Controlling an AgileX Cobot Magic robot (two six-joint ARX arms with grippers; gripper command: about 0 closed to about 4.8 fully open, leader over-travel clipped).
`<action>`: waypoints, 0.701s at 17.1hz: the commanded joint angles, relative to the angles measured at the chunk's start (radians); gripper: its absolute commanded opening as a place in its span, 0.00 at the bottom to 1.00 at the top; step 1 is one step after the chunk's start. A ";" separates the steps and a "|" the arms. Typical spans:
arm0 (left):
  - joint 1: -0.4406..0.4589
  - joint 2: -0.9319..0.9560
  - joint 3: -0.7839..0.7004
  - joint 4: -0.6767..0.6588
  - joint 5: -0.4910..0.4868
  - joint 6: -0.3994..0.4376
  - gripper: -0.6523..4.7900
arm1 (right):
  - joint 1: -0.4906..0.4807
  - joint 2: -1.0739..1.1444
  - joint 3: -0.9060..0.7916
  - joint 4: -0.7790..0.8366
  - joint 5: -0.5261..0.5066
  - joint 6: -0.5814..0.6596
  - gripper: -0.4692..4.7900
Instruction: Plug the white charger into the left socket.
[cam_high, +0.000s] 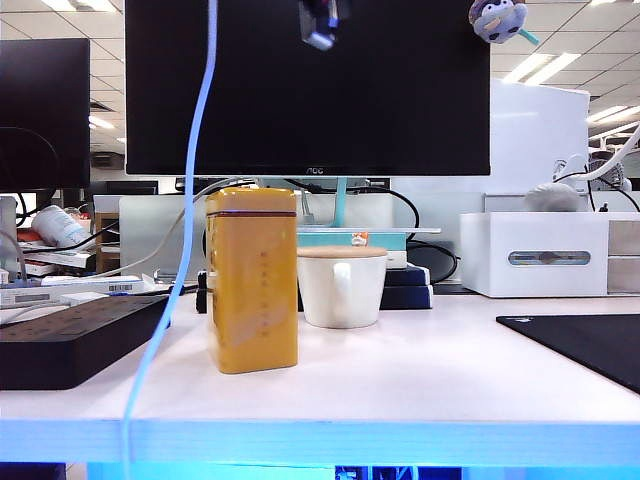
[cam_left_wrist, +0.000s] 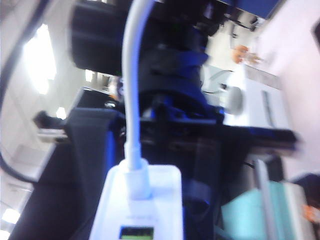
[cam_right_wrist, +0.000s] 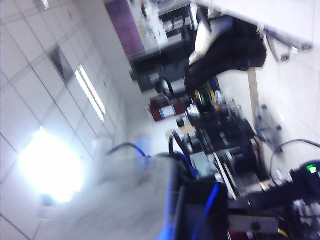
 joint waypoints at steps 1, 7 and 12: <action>-0.002 -0.002 0.004 0.043 0.025 -0.042 0.28 | 0.007 0.000 0.007 0.016 -0.022 -0.014 0.69; -0.001 -0.003 0.005 0.109 0.030 -0.156 0.28 | -0.026 0.006 0.006 0.010 0.039 -0.017 0.66; 0.000 -0.004 0.005 0.149 0.026 -0.249 0.28 | -0.117 0.006 0.006 0.011 0.043 -0.029 0.60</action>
